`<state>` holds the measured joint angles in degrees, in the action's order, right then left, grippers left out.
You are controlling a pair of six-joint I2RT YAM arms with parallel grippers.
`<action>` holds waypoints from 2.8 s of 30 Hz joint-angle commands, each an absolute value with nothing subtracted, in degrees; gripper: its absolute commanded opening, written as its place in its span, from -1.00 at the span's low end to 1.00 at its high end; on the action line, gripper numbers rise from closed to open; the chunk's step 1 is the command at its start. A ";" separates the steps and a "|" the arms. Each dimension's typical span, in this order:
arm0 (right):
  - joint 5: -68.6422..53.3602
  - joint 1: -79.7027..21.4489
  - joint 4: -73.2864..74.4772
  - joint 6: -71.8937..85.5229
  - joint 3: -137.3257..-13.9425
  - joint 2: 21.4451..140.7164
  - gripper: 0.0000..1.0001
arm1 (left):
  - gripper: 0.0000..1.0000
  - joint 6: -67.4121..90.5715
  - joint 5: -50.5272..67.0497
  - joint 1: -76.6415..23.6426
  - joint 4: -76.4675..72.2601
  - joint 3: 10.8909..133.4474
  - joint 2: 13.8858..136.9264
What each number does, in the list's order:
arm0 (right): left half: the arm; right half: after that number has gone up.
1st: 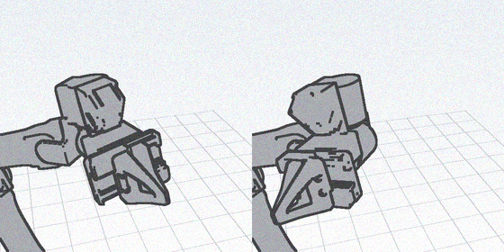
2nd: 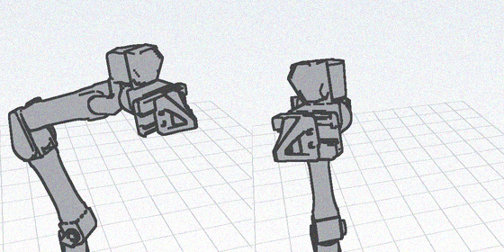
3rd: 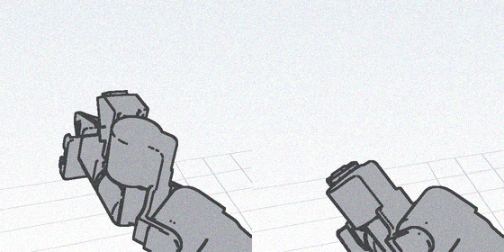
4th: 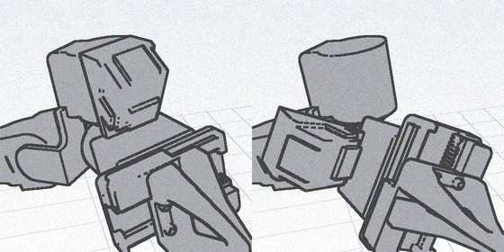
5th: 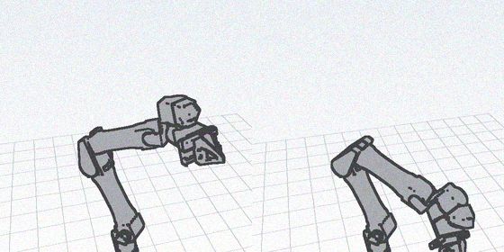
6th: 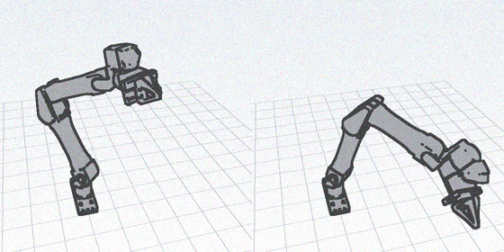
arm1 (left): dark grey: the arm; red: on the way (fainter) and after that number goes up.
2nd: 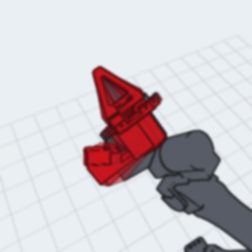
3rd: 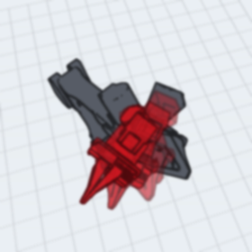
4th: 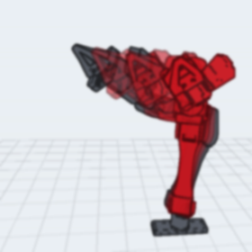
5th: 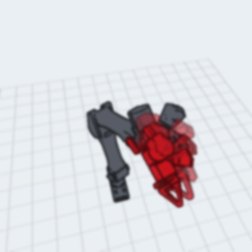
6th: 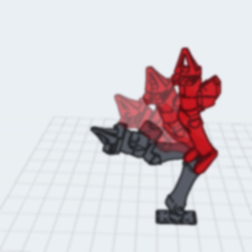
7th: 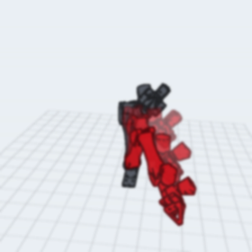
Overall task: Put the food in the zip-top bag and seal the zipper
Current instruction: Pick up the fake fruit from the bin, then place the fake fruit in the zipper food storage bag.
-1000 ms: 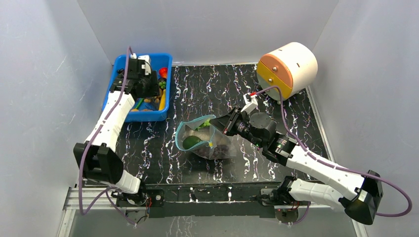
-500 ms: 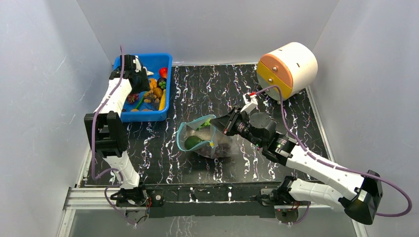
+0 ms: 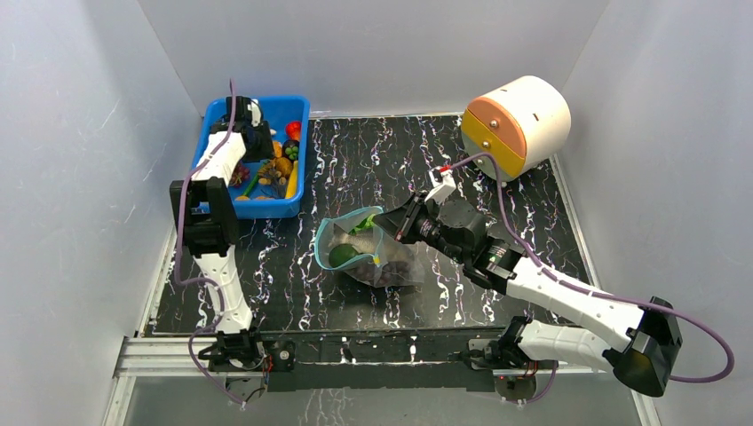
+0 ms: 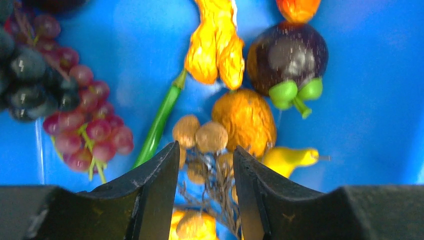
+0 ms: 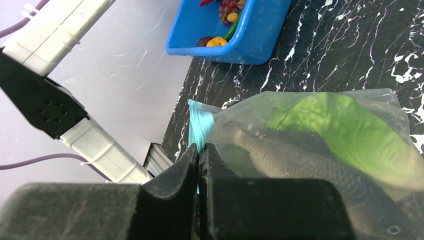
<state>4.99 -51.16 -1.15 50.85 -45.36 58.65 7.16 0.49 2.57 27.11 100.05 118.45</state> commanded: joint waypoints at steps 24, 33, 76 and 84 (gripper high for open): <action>6.54 -51.24 -7.38 49.83 -48.98 59.43 -1.00 | -0.24 5.97 3.37 3.06 29.77 105.98 125.35; 6.24 -51.23 -7.38 49.86 -49.09 59.26 -1.00 | -0.69 5.93 2.39 3.03 31.62 106.84 123.19; 6.92 -51.24 -2.87 52.53 -49.94 59.33 -1.00 | -0.83 8.50 -2.51 1.25 29.93 95.88 96.57; 7.83 -51.24 -2.51 53.52 -50.63 60.10 -1.00 | -0.83 8.57 0.02 1.14 31.26 97.14 89.67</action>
<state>6.24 -51.16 -0.10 52.73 -46.72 60.88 8.16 -1.80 1.37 30.35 95.72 96.31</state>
